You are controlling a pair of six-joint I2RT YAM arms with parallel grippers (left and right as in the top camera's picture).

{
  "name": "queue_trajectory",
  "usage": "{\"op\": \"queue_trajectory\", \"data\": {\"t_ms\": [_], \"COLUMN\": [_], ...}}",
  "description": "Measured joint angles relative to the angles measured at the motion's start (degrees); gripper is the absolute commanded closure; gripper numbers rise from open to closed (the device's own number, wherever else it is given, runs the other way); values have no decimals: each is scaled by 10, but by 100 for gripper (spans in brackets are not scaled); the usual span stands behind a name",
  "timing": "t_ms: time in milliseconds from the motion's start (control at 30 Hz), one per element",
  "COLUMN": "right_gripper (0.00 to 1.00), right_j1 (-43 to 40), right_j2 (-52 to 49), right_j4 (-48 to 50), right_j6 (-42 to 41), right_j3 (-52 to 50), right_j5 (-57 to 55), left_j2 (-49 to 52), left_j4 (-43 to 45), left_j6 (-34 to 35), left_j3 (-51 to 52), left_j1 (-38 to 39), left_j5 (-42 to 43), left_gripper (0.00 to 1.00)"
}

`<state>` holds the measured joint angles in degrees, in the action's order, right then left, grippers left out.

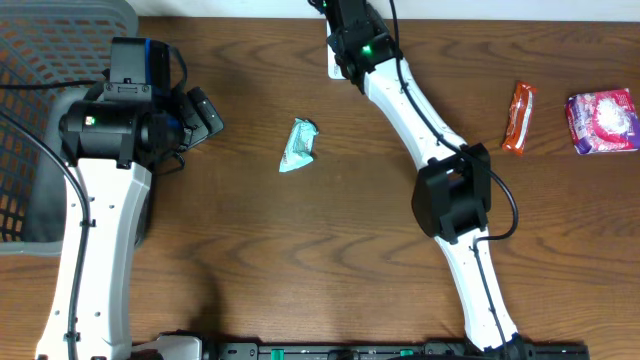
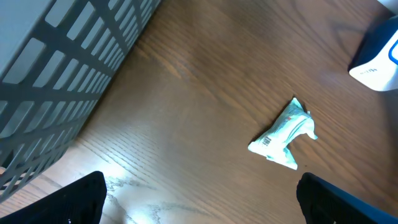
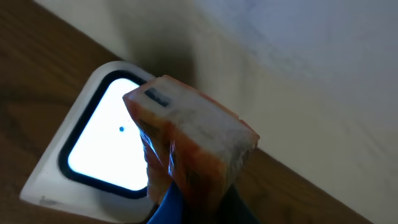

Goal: Scan the item barcode
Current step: 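Raise the orange packet up to the scanner window, then carry the orange packet toward the right table edge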

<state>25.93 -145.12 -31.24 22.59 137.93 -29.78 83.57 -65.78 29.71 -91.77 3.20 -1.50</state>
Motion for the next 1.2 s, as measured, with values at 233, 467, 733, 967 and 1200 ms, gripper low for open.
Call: {"op": "queue_trajectory", "data": {"t_ms": [233, 467, 733, 967, 1200], "right_gripper": [99, 99, 99, 99, 99], "right_j1": [0, -3, -3, -4, -50], "right_j2": [5, 43, 60, 60, 60], "right_j4": [19, 13, -15, -17, -112], "right_j6": [0, 0, -30, -42, -112], "right_j3": [0, 0, 0, 0, 0], "right_j5": [-72, -91, -84, -92, -121], "left_j2": [0, 0, 0, 0, 0], "left_j4": [0, 0, 0, 0, 0], "left_j6": [0, 0, 0, 0, 0], "left_j3": [0, 0, 0, 0, 0], "left_j1": [0, 0, 0, 0, 0], "left_j5": [0, 0, 0, 0, 0], "left_gripper": [2, 2, 2, 2, 2]}}
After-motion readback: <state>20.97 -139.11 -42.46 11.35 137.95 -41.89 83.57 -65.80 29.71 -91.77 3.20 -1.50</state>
